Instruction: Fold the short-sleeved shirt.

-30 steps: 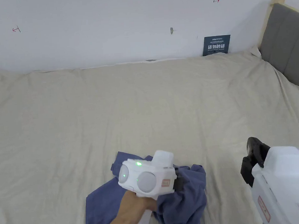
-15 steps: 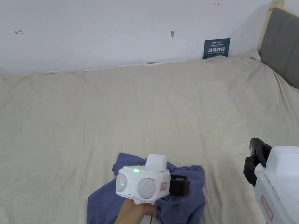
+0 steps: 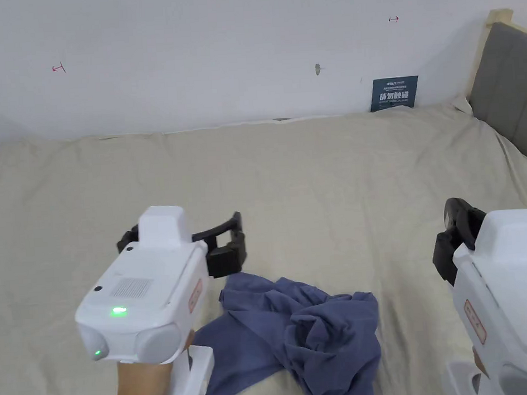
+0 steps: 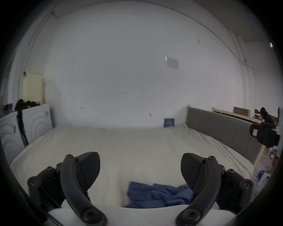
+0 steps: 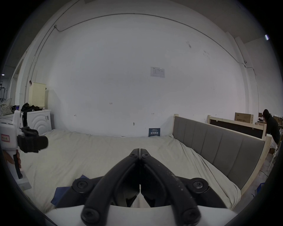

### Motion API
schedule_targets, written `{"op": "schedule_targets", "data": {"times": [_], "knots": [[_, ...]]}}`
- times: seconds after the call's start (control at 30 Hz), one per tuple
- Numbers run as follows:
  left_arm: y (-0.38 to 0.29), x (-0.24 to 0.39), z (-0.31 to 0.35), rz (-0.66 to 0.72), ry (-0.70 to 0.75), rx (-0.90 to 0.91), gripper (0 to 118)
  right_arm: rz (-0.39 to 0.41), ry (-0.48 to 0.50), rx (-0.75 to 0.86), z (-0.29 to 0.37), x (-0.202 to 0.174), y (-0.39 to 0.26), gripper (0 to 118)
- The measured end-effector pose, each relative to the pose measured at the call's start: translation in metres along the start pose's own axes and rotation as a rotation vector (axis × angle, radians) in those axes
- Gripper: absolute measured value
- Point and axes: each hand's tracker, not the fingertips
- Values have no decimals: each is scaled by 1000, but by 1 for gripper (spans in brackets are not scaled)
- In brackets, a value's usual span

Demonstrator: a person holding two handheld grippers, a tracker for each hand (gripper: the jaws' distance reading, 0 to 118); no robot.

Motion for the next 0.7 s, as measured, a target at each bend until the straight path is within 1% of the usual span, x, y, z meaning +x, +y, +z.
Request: {"op": "schedule_targets", "data": {"times": [0.07,0.13,0.17,0.2,0.23,0.27,0.43,0.53,0.63,0.7], "knots": [[1,-13,10,-3,47,44,84,-3,5,16,0,-5,4,1],[0,-23,16,-9,83,69,60,0,9,24,-1,-9,7,1],[-1,-28,19,-12,101,78,48,-1,14,28,-2,-11,8,1],[-2,-31,22,-12,119,85,26,-1,19,30,-2,-13,9,1],[-2,-35,22,-12,127,90,9,-1,22,33,-2,-15,9,1],[-2,-38,24,-8,133,92,0,-2,23,35,-2,-17,10,1],[-1,-48,24,-16,132,67,0,2,39,31,-3,-24,8,1],[-2,-52,21,14,125,27,0,-1,42,27,-2,-25,7,1],[-9,-54,11,22,113,-112,0,-3,42,22,-3,-26,4,1],[-20,-56,2,61,89,-240,0,-2,42,14,-4,-26,1,1]]}}
